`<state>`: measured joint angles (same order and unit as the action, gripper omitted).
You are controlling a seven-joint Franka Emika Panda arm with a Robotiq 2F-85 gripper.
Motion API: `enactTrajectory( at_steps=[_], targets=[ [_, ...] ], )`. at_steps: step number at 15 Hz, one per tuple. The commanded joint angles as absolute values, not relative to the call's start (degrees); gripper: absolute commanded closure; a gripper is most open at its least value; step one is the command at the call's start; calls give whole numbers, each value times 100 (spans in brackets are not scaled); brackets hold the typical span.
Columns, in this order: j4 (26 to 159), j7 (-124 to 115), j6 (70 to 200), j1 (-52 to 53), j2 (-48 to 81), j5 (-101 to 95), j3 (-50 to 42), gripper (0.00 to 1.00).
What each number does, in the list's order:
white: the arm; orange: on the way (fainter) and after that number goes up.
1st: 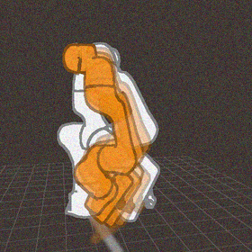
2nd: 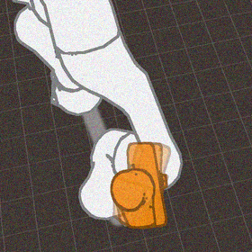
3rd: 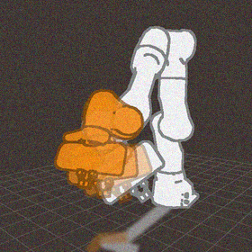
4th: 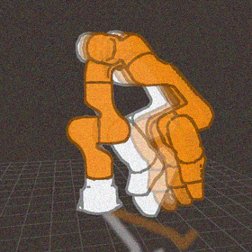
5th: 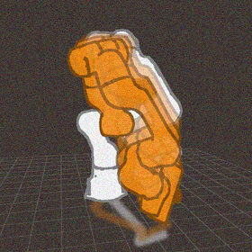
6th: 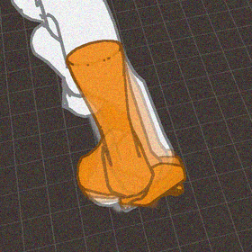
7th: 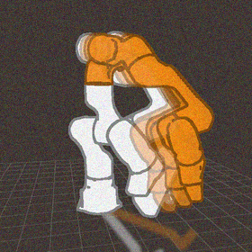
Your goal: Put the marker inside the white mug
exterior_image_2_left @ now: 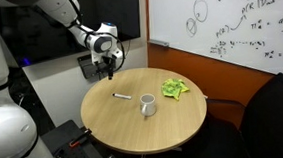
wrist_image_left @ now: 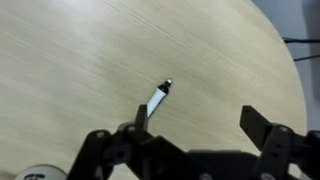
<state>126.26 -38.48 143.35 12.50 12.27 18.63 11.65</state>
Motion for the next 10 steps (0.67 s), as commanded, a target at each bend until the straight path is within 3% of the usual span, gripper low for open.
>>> enactTrajectory(
  at_steps=[1,10],
  targets=[
    [12334,-5036,14792,1590,1804,1762,869,0],
    [12322,-7810,15691,2320,2598,1543,-94,0]
  ],
)
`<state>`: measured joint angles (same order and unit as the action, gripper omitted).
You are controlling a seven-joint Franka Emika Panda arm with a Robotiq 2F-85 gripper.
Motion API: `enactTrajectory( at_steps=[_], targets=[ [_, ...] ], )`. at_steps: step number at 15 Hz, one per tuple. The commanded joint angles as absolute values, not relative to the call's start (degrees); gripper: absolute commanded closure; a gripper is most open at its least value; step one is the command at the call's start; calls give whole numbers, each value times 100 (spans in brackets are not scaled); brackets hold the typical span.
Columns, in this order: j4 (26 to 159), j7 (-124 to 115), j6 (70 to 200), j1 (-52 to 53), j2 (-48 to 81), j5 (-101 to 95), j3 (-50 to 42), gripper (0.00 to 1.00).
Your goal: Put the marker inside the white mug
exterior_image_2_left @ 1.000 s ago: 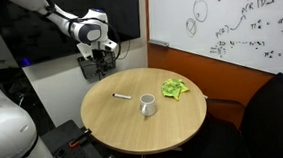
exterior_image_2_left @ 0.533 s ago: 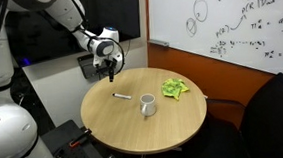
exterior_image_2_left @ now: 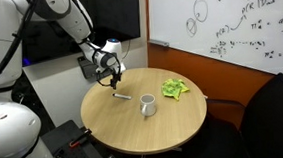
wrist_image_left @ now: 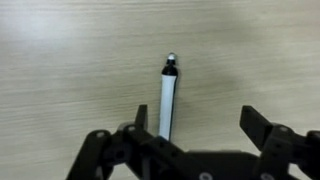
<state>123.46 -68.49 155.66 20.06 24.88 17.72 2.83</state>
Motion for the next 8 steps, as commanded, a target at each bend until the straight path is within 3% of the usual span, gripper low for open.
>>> enactTrajectory(
  at_steps=[1,8],
  targets=[
    [12340,-8125,15660,2414,2645,1382,-240,0],
    [12046,-8390,15477,2433,3138,789,-309,1]
  ],
)
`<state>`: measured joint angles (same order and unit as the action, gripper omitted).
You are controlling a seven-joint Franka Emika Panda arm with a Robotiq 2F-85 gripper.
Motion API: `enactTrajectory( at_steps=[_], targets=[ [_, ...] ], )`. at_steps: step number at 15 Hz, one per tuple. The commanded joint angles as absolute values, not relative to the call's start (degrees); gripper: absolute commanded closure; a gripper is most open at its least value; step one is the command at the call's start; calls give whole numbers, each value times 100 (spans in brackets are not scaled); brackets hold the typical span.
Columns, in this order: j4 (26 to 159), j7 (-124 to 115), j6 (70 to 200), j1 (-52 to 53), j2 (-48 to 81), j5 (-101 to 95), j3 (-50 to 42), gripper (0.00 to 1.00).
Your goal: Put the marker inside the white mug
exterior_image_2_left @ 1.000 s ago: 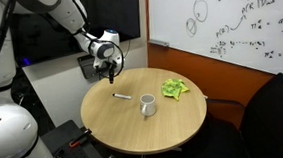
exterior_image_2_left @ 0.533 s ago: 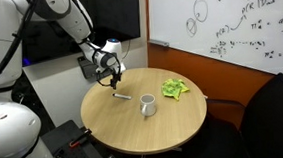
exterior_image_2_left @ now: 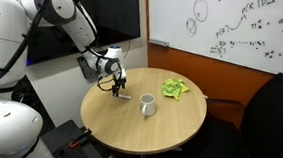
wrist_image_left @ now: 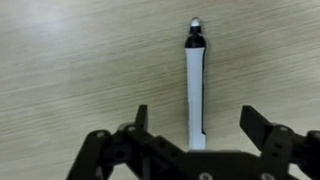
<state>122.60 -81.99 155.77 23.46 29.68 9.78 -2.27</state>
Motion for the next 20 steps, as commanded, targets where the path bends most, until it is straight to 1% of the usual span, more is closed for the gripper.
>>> enactTrajectory(
  at_steps=[1,2,4,5,13,14,15,17,20],
  targets=[
    [11985,-8362,15482,2417,3211,786,-302,3],
    [11929,-8327,15480,2398,3275,795,-287,5],
    [11810,-8279,15440,2360,3402,833,-266,24],
    [11769,-8258,15442,2343,3456,859,-253,37],
    [11765,-8268,15436,2407,3631,825,-350,98],
    [11763,-8256,15443,2410,3636,817,-351,99],
    [11759,-8278,15425,2439,3636,787,-380,95],
    [11802,-8366,15432,2553,3571,684,-481,95],
    [11951,-8869,15318,3124,3291,53,-1029,95]
  ],
)
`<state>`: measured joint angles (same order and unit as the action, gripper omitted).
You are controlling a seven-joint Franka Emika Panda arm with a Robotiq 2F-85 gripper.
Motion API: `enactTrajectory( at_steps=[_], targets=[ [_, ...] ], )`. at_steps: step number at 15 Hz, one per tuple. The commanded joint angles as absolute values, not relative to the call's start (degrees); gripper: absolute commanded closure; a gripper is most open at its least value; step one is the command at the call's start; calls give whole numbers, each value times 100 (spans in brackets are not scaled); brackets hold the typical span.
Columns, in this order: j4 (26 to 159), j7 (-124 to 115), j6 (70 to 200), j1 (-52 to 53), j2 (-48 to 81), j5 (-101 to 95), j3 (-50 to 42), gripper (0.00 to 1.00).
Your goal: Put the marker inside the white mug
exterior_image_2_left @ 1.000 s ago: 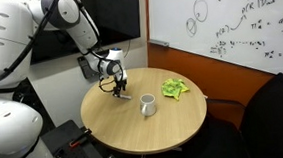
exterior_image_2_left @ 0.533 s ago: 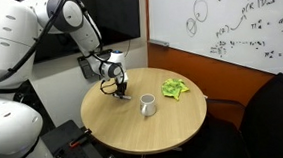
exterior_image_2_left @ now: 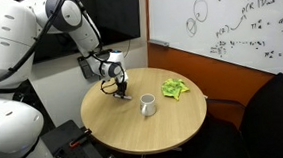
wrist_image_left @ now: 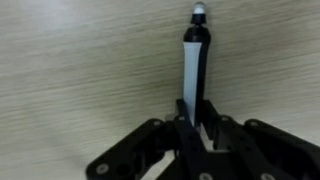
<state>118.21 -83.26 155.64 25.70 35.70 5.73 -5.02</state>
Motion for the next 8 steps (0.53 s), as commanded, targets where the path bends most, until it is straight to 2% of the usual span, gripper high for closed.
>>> enactTrajectory(
  at_steps=[1,5,8],
  targets=[
    [11979,-9187,15209,3361,3193,-248,-1278,95],
    [11935,-10779,14318,4107,2819,-1771,-2079,95],
    [11870,-11815,13410,4110,2472,-2809,-2065,95]
  ],
)
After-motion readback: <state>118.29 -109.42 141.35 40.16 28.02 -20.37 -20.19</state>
